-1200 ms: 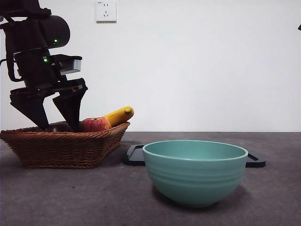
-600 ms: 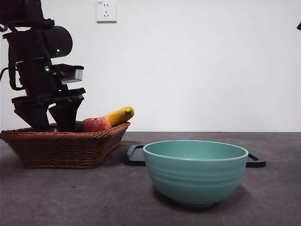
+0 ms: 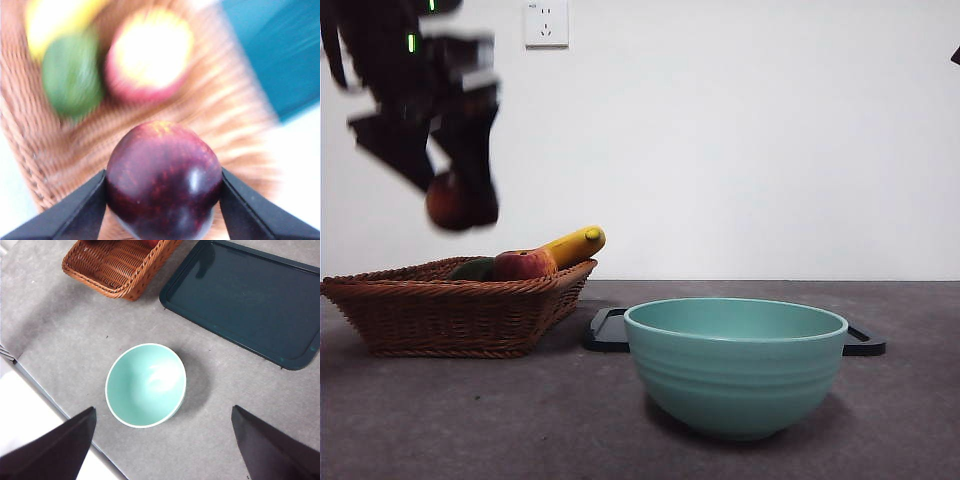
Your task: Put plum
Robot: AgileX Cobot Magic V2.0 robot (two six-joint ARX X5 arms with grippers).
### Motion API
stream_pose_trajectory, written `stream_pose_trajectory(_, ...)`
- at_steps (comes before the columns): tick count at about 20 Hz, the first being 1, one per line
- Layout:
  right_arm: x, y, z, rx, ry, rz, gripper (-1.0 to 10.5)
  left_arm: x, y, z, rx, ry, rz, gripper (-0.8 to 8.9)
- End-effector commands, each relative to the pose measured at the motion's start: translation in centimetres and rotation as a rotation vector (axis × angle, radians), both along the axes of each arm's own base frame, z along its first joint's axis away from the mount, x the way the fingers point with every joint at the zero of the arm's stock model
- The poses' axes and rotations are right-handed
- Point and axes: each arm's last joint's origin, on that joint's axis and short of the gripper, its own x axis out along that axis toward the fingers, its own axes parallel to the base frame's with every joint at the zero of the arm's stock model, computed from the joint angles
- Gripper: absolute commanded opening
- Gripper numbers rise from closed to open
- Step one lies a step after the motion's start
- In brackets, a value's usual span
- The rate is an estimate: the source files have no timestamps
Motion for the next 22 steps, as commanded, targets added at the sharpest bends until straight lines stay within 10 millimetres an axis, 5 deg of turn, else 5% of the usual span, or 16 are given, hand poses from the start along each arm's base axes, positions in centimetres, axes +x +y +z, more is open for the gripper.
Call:
stream_pose_trajectory(1,0.1,0.1,0.5,0.004,-0.022,0.008,4.3,-1.8,-1.0,2.5,-0.081,-0.031,-0.062,2.45)
stream_pose_trajectory(5,0.1,0.1,0.5,0.004,-0.022,0.008,4.3,-5.9,-3.6,5.2,-0.201,-0.045,-0.23,2.44)
stream_pose_trajectory(9,0.1,0.1,0.5,0.004,-0.022,0.007,4.3,-8.0,-7.3,5.0,-0.208,-0.02,-0.382,2.44)
stream_pose_trajectory(14,0.2,0.1,0.5,0.004,-0.024,0.008,4.3,-8.6,-11.9,2.4,-0.18,0.046,-0.508,2.44)
stream_pose_trajectory(22,0.2,0.1,0.5,0.004,-0.024,0.007,4.3,-8.6,-17.7,-4.9,-0.038,0.196,-0.618,2.44)
